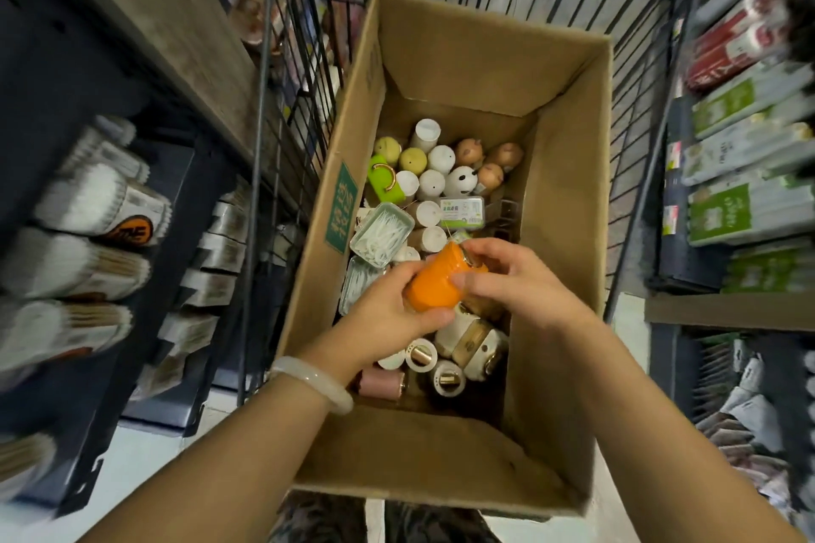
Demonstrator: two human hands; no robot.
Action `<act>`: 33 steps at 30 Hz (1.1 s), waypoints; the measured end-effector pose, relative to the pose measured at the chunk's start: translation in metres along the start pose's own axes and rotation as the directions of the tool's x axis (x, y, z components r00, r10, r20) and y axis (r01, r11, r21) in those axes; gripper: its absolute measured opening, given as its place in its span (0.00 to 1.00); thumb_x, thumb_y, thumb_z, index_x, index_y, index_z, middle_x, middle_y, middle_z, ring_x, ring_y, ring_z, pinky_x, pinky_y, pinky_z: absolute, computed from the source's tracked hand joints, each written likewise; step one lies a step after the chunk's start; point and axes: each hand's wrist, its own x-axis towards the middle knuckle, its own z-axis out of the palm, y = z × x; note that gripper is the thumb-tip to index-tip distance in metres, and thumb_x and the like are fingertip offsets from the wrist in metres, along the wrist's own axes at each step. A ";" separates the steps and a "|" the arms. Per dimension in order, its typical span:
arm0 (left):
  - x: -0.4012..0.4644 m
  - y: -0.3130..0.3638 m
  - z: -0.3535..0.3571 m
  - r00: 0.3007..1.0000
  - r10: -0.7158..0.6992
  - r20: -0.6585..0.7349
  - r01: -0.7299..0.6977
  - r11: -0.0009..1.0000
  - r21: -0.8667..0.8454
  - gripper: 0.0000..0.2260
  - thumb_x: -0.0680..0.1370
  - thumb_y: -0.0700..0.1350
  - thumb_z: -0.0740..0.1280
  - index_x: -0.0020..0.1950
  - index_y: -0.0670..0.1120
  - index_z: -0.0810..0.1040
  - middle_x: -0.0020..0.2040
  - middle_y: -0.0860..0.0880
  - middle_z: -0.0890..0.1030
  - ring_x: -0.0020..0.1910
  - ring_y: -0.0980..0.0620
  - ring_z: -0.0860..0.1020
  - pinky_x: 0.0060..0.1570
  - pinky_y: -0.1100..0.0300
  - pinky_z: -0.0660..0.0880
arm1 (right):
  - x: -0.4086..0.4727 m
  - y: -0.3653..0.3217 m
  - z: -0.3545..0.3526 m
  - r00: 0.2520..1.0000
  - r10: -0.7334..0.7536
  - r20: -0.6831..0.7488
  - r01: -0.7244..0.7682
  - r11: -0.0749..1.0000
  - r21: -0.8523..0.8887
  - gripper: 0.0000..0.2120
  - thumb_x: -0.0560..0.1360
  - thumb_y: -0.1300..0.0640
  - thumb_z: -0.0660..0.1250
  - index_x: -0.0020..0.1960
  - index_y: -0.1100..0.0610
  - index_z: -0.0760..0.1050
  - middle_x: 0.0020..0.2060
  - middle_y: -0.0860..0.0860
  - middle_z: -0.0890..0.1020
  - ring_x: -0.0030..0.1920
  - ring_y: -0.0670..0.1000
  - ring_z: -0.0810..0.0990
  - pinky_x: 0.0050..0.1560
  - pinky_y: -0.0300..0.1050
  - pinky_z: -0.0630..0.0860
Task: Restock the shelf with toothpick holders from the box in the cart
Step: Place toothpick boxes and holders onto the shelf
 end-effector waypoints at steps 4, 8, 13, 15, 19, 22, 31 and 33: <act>-0.007 0.000 -0.005 0.997 -0.037 0.063 0.048 0.982 -0.181 0.21 0.70 0.44 0.75 0.60 0.50 0.72 0.56 0.49 0.79 0.55 0.50 0.78 0.57 0.56 0.75 | -0.007 -0.010 0.001 0.999 -0.016 0.028 0.016 1.000 -0.016 0.21 0.71 0.59 0.72 0.63 0.54 0.73 0.51 0.48 0.78 0.52 0.47 0.78 0.56 0.43 0.77; -0.012 0.000 -0.013 0.995 -0.044 0.089 0.061 0.980 -0.191 0.21 0.68 0.46 0.76 0.58 0.52 0.73 0.55 0.49 0.80 0.55 0.50 0.79 0.56 0.57 0.75 | -0.006 -0.009 0.011 0.998 -0.034 0.058 0.033 0.999 0.018 0.20 0.70 0.58 0.73 0.60 0.50 0.73 0.49 0.50 0.80 0.47 0.46 0.79 0.47 0.38 0.76; -0.022 -0.012 -0.019 0.983 -0.168 -0.074 0.143 0.953 -0.266 0.22 0.71 0.43 0.74 0.60 0.53 0.68 0.56 0.50 0.78 0.56 0.50 0.78 0.60 0.52 0.74 | 0.007 0.017 0.025 0.997 0.074 0.012 -0.075 0.978 0.195 0.21 0.70 0.49 0.71 0.61 0.52 0.74 0.57 0.55 0.80 0.53 0.50 0.82 0.58 0.45 0.77; -0.024 -0.024 -0.021 0.962 -0.221 -0.160 0.162 0.934 -0.319 0.24 0.69 0.44 0.76 0.60 0.54 0.68 0.58 0.50 0.78 0.57 0.50 0.77 0.61 0.48 0.73 | 0.016 0.041 0.032 0.988 0.101 -0.117 -0.100 0.995 0.014 0.19 0.72 0.51 0.72 0.60 0.56 0.76 0.58 0.51 0.80 0.52 0.48 0.81 0.57 0.44 0.77; -0.025 -0.039 -0.023 0.941 -0.241 -0.237 0.150 0.927 -0.344 0.24 0.66 0.45 0.78 0.56 0.56 0.69 0.56 0.50 0.79 0.55 0.49 0.78 0.60 0.45 0.74 | 0.021 0.088 0.057 0.980 0.182 -0.086 -0.199 0.814 -0.546 0.18 0.73 0.52 0.70 0.59 0.60 0.74 0.54 0.54 0.80 0.54 0.55 0.78 0.57 0.50 0.74; -0.022 -0.044 -0.021 0.944 -0.230 -0.238 0.150 0.938 -0.312 0.28 0.67 0.43 0.77 0.60 0.53 0.66 0.57 0.50 0.78 0.57 0.50 0.77 0.61 0.46 0.73 | 0.022 0.109 0.072 0.977 0.204 -0.057 -0.194 0.756 -0.625 0.18 0.74 0.55 0.69 0.63 0.57 0.72 0.57 0.55 0.79 0.57 0.55 0.76 0.55 0.46 0.73; -0.021 -0.056 -0.012 0.922 -0.286 -0.262 0.193 0.924 -0.329 0.27 0.69 0.41 0.75 0.63 0.51 0.66 0.52 0.53 0.77 0.49 0.57 0.76 0.46 0.62 0.73 | 0.041 0.141 0.088 0.995 0.084 -0.055 -0.096 0.628 -0.773 0.29 0.70 0.54 0.72 0.69 0.54 0.67 0.62 0.55 0.74 0.61 0.57 0.71 0.62 0.48 0.68; -0.021 -0.058 -0.011 0.918 -0.294 -0.267 0.206 0.927 -0.313 0.27 0.69 0.42 0.75 0.62 0.51 0.65 0.52 0.54 0.76 0.49 0.57 0.76 0.48 0.61 0.73 | 0.047 0.145 0.091 0.997 0.063 -0.049 -0.077 0.607 -0.791 0.31 0.70 0.53 0.73 0.69 0.54 0.65 0.64 0.55 0.72 0.62 0.57 0.70 0.62 0.48 0.67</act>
